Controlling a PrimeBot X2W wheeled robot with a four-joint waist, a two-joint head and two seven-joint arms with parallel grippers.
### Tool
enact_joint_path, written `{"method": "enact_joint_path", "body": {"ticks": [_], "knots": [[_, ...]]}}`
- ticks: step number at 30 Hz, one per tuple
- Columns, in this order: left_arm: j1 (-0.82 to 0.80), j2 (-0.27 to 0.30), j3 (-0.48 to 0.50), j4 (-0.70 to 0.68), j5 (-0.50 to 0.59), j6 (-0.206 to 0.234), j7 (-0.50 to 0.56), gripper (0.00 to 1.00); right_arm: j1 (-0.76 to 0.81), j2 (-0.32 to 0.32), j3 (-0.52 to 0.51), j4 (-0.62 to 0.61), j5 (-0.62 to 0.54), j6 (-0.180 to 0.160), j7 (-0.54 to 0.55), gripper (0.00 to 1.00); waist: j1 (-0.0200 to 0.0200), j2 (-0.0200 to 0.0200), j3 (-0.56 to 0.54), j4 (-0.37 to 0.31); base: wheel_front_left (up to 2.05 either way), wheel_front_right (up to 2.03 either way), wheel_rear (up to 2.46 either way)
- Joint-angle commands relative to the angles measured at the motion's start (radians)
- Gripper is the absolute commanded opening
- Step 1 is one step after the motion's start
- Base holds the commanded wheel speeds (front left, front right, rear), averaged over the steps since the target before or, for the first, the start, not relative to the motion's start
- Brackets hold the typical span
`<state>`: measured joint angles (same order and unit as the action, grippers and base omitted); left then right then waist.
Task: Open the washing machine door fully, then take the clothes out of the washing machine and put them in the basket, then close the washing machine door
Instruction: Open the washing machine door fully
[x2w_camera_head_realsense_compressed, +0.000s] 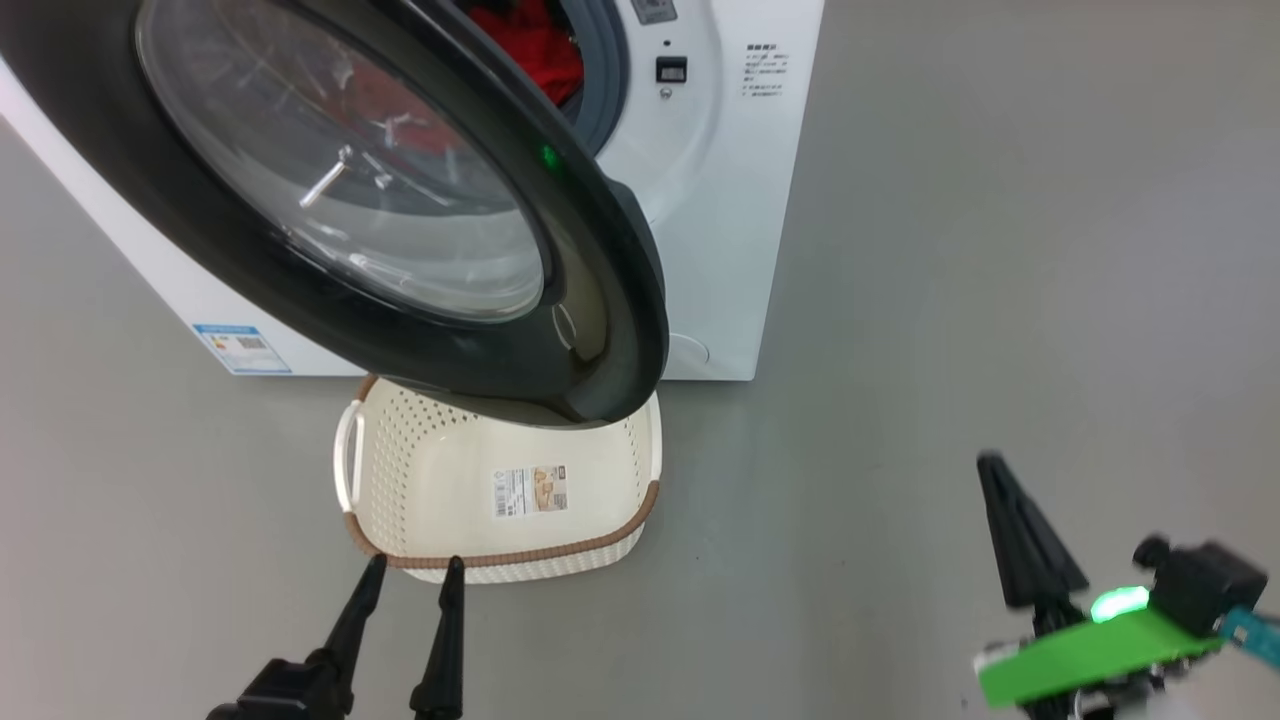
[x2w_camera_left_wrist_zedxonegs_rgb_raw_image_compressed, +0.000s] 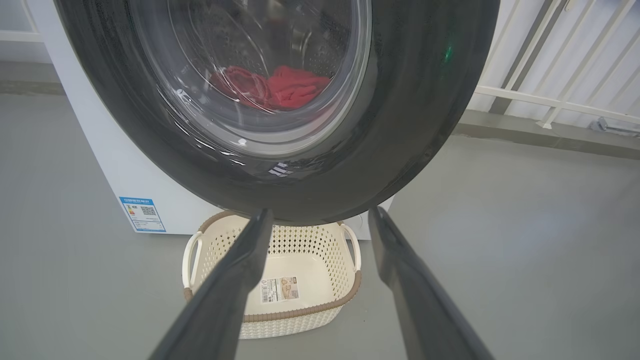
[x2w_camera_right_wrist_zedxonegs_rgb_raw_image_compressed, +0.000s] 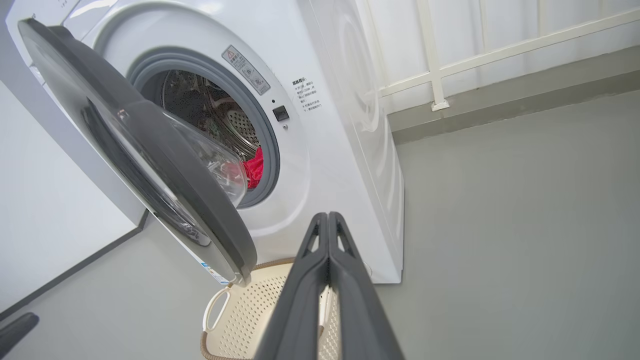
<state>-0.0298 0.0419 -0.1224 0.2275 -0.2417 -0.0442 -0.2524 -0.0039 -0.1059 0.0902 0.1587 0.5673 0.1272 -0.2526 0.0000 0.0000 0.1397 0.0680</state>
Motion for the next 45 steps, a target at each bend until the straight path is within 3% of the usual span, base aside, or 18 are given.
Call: {"method": "enact_joint_path", "body": {"ticks": [1,7,16,20,26,32,40,45], "knots": [[-0.035,0.008,0.024,-0.03,-0.006,0.004,-0.009,1.0,-0.062,-0.01,0.033,-0.041,0.05,0.003,-0.009,0.0,0.0,0.0,0.012,0.008,0.0,0.0,0.0],[-0.059,0.008,-0.017,-0.029,-0.015,0.001,-0.009,1.0,-0.195,-0.002,0.082,-0.099,0.353,0.003,-0.009,0.0,0.0,0.0,0.043,0.048,0.0,0.0,0.0],[-0.086,0.008,-0.078,-0.035,-0.054,0.02,-0.009,1.0,-0.396,-0.103,0.196,-0.137,0.788,0.003,-0.008,0.0,0.0,0.0,0.094,0.12,0.0,0.0,0.0],[-0.101,0.008,-0.094,-0.037,-0.066,0.026,-0.009,1.0,-0.461,-0.142,0.228,-0.133,0.907,0.003,0.032,0.0,0.0,0.0,0.116,0.145,0.0,0.0,0.0],[-0.124,0.008,-0.124,-0.04,-0.09,0.036,-0.009,1.0,-0.556,-0.179,0.235,-0.088,1.109,0.003,0.277,0.0,0.0,0.0,0.152,0.188,0.0,0.0,0.0],[-0.137,0.008,-0.151,-0.044,-0.111,0.044,-0.009,1.0,-0.622,-0.172,0.194,0.013,1.219,0.003,0.549,0.0,0.0,0.0,0.182,0.215,0.0,0.0,0.0],[-0.156,0.008,-0.175,-0.048,-0.131,0.052,-0.009,1.0,-0.708,-0.149,0.144,0.17,1.293,0.003,0.818,0.0,0.0,0.0,0.209,0.238,0.0,0.0,0.0],[-0.161,0.008,-0.187,-0.051,-0.14,0.056,-0.009,1.0,-0.744,-0.131,0.133,0.229,1.292,0.003,0.91,0.0,0.0,0.0,0.213,0.249,0.0,0.0,0.0]]}}
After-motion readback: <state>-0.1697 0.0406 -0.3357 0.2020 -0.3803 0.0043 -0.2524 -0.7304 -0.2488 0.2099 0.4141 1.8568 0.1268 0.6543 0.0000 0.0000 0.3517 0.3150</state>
